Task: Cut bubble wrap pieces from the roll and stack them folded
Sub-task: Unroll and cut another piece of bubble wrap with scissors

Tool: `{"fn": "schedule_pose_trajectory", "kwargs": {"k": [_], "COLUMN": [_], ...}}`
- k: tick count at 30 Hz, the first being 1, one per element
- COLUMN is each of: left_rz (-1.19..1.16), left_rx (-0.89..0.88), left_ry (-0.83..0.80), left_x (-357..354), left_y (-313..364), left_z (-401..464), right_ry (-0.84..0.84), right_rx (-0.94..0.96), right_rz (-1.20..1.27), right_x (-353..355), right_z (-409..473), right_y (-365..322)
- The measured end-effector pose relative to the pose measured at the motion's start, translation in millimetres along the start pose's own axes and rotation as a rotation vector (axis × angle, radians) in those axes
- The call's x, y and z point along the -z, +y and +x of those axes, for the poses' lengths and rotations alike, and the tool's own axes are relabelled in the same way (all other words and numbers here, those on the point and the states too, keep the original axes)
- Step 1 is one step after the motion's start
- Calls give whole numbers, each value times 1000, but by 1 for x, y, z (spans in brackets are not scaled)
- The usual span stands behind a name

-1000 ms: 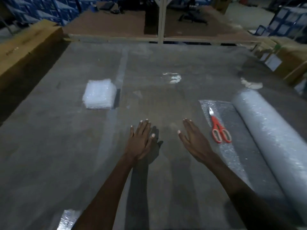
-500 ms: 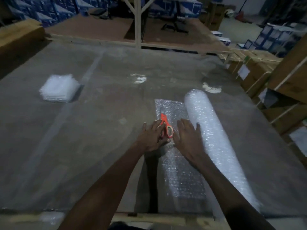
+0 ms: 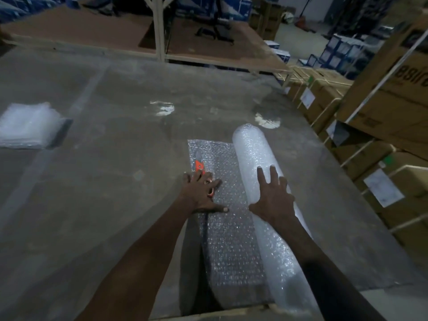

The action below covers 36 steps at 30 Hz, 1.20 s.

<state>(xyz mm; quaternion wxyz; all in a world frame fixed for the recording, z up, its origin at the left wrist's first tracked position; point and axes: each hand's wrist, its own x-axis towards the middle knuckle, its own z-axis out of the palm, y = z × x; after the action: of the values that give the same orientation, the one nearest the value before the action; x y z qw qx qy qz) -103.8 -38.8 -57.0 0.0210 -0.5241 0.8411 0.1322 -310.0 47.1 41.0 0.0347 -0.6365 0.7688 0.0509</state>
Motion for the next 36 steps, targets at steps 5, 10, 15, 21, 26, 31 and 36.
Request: {"fn": "schedule_pose_trajectory", "kwargs": {"k": [5, 10, 15, 21, 26, 31, 36], "left_rz": [8, 28, 69, 136, 152, -1, -122], "left_rx": [13, 31, 42, 26, -112, -119, -58], "left_ry": [-10, -13, -37, -95, -9, 40, 163], "left_x": [5, 9, 18, 30, 22, 2, -25], "left_y": [-21, -61, -113, -148, -128, -85, -68], "left_z": [-10, -23, -45, -59, -58, -56, -61], "right_ry": [13, 24, 4, -19, -59, -82, -43], "right_rx": [-11, 6, 25, 51, 28, -57, 6], "right_rz": [33, 86, 151, 149, 180, 247, 189], "right_x": [1, 7, 16, 14, 10, 16, 14], "right_z": [-2, -6, -12, -11, -8, -6, -8], "right_y": [-18, -48, -86, -122, -109, -84, -82]}}
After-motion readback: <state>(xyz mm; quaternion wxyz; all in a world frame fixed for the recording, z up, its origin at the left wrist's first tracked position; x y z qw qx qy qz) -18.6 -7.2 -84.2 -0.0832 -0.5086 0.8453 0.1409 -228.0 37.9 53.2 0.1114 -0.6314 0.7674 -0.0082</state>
